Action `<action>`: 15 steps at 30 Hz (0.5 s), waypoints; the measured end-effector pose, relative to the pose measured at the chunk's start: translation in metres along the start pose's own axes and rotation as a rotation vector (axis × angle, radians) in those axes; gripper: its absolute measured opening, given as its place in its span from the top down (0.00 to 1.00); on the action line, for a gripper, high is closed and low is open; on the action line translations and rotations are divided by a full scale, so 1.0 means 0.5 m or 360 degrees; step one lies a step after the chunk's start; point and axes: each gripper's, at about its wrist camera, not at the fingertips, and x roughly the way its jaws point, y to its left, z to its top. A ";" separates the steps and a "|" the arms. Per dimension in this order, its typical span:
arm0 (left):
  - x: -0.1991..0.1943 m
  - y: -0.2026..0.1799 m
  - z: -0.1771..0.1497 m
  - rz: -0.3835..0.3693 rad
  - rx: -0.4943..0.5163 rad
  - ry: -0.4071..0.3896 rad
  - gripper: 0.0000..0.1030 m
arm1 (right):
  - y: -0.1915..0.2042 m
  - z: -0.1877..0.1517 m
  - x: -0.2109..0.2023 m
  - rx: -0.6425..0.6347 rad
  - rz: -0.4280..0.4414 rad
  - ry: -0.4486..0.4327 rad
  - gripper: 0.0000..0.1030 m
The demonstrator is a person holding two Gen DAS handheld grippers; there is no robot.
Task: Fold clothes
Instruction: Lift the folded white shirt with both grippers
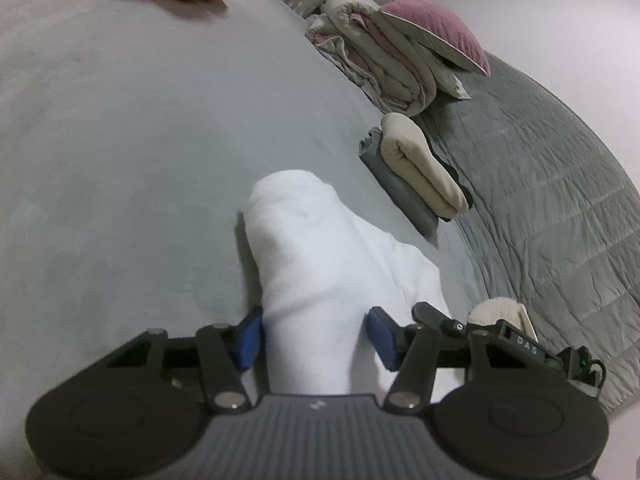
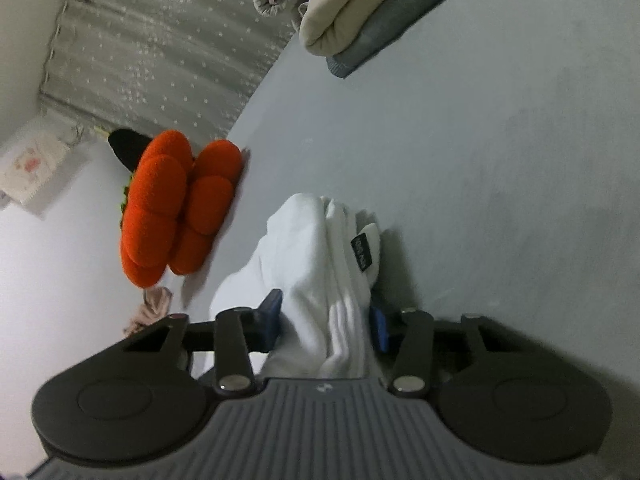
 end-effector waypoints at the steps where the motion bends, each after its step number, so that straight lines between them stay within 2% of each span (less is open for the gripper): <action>1: 0.001 -0.007 0.003 0.0018 0.0002 0.0002 0.50 | 0.004 0.002 -0.001 0.0010 0.0005 0.0001 0.56; 5: 0.009 -0.037 0.029 0.0038 0.0074 -0.0018 0.56 | 0.022 0.025 -0.002 0.0023 0.0050 -0.0002 0.58; 15: 0.107 -0.121 0.154 0.0000 0.0151 -0.0058 0.57 | 0.041 0.147 0.003 0.0042 0.0105 -0.0158 0.58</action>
